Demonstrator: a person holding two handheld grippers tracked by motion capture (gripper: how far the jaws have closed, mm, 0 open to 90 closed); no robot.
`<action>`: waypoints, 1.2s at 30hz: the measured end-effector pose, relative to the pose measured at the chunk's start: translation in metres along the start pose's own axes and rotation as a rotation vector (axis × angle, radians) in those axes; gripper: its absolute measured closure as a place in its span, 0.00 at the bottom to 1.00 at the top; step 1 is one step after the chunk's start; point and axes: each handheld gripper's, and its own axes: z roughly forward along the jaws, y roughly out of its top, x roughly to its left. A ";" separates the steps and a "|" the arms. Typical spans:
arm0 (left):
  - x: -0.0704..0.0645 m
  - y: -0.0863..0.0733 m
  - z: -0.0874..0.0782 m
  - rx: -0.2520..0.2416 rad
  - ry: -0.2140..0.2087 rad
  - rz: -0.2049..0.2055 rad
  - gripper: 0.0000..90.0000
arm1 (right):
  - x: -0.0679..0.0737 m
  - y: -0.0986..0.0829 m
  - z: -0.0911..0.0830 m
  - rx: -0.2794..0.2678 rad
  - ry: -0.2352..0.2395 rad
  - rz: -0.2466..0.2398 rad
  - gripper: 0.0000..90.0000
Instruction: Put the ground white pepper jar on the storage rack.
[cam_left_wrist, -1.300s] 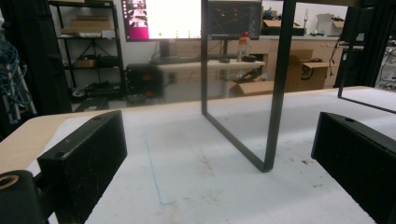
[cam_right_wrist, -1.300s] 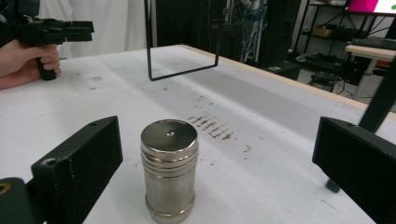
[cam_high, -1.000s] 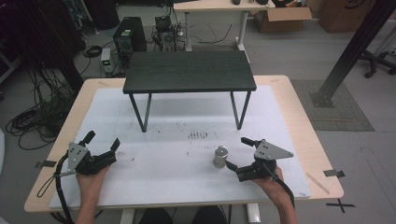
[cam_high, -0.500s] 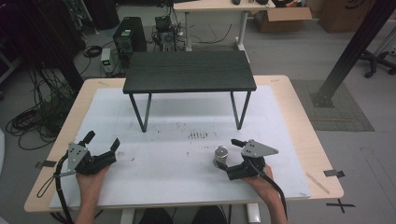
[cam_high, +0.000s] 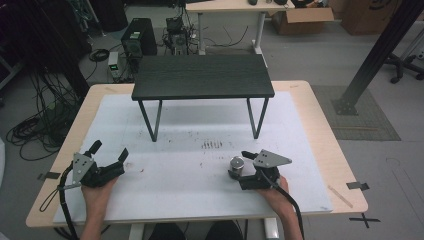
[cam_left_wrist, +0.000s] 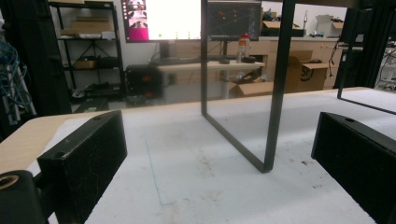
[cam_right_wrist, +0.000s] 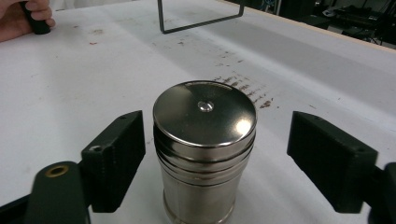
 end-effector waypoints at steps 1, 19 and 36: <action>0.000 0.000 0.000 -0.001 0.000 0.000 0.04 | 0.000 0.000 0.000 0.001 0.001 -0.001 0.23; 0.000 0.000 0.000 0.001 0.000 0.001 0.04 | 0.001 -0.005 -0.002 -0.053 0.016 0.014 0.46; 0.000 0.000 0.000 0.002 0.000 0.001 0.04 | 0.004 -0.005 -0.002 -0.061 0.024 -0.005 0.54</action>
